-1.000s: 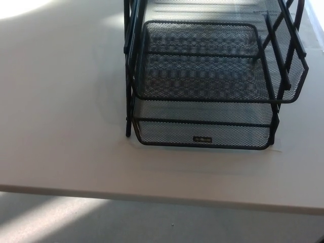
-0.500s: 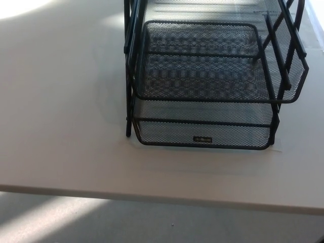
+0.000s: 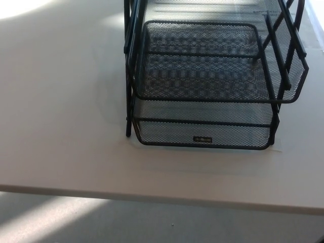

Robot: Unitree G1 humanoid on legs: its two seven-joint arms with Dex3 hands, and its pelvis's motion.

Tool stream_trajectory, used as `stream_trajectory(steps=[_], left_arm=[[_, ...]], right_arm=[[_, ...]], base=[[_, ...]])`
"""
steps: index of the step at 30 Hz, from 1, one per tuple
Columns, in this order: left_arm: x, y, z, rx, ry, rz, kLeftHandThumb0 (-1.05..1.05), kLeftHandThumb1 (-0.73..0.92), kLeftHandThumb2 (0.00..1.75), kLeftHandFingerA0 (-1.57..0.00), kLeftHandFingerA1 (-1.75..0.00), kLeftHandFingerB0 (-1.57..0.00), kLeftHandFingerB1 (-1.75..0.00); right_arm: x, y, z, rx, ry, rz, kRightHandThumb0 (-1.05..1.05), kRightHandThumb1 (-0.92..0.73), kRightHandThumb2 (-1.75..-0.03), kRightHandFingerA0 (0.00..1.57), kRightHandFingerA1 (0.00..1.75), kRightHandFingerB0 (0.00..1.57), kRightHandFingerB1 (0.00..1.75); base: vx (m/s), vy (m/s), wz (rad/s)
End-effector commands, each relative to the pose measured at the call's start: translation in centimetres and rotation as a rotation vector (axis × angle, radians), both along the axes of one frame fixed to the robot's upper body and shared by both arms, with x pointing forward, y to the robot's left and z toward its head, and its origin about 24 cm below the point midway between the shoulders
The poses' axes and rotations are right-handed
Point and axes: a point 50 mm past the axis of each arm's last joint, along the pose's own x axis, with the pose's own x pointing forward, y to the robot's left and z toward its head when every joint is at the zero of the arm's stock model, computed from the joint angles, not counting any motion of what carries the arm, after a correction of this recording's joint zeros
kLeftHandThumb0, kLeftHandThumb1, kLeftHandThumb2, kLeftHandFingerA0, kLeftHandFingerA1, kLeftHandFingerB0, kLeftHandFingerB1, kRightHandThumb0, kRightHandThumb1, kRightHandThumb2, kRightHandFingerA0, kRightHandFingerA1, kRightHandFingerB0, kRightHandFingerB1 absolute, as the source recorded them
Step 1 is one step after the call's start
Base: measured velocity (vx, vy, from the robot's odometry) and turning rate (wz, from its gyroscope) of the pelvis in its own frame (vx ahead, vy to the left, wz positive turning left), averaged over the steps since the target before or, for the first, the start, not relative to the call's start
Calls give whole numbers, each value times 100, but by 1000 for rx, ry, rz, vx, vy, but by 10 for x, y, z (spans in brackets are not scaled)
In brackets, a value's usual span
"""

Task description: A balck drawer is kept on the middle of the table and the robot uses its right hand to push it back away from the robot

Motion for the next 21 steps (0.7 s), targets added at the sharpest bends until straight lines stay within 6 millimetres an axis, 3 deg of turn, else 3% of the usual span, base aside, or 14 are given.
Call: stream_trajectory(steps=[1, 21], left_arm=[[-5, 10, 3, 35, 13, 11, -57, 72, 63, -46, -38, -31, -32], [-5, 10, 3, 26, 14, 8, -57, 73, 63, -44, -37, -29, -32]], right_arm=[[1, -2, 0, -29, 0, 10, -52, -74, -60, 56, 41, 45, 36], [1, -3, 1, -12, 6, -4, -50, -74, -62, 55, 42, 47, 38]], base=[[0, 0, 0], [0, 0, 0]])
